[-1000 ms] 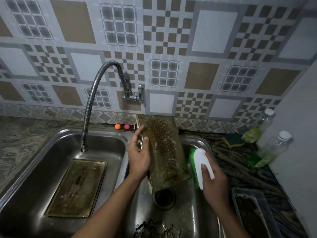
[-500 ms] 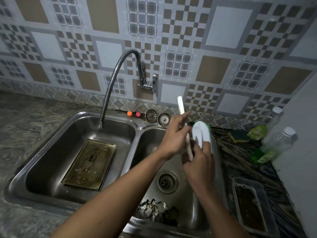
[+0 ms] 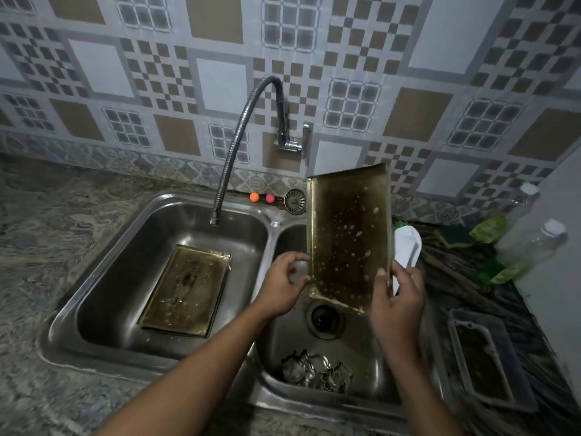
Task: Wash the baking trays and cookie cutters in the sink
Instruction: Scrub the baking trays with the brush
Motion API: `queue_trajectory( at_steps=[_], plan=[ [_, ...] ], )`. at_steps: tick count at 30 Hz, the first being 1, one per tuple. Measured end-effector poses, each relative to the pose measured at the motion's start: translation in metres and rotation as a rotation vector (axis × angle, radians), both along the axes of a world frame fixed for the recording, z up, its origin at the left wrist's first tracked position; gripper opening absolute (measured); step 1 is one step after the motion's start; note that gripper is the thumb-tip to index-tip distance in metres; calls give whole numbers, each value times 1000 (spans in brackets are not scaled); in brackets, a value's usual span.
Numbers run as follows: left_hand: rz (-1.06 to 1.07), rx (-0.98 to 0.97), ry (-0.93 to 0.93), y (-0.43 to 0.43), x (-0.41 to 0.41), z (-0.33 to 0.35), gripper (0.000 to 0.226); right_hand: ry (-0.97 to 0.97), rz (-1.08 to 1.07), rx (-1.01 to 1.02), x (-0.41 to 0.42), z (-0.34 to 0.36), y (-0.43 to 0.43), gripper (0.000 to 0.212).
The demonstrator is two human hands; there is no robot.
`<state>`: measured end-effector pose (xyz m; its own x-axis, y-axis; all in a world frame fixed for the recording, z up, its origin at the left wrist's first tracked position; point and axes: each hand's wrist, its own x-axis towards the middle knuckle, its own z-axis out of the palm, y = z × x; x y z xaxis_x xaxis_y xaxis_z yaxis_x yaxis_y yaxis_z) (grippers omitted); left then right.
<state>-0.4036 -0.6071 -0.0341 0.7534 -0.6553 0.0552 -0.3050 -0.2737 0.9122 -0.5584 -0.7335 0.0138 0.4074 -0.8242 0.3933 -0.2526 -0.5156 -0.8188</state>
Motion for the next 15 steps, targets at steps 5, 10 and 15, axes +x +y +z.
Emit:
queue_trajectory(
  at_steps=[5,10,15],
  plan=[
    [10,-12,160,41,38,-9,40,-45,-18,102,43,-8,46,22],
    [7,149,139,119,94,-33,44,139,-13,187,97,-43,105,26],
    [91,343,105,206,153,-53,48,305,124,160,159,-75,175,27]
  ],
)
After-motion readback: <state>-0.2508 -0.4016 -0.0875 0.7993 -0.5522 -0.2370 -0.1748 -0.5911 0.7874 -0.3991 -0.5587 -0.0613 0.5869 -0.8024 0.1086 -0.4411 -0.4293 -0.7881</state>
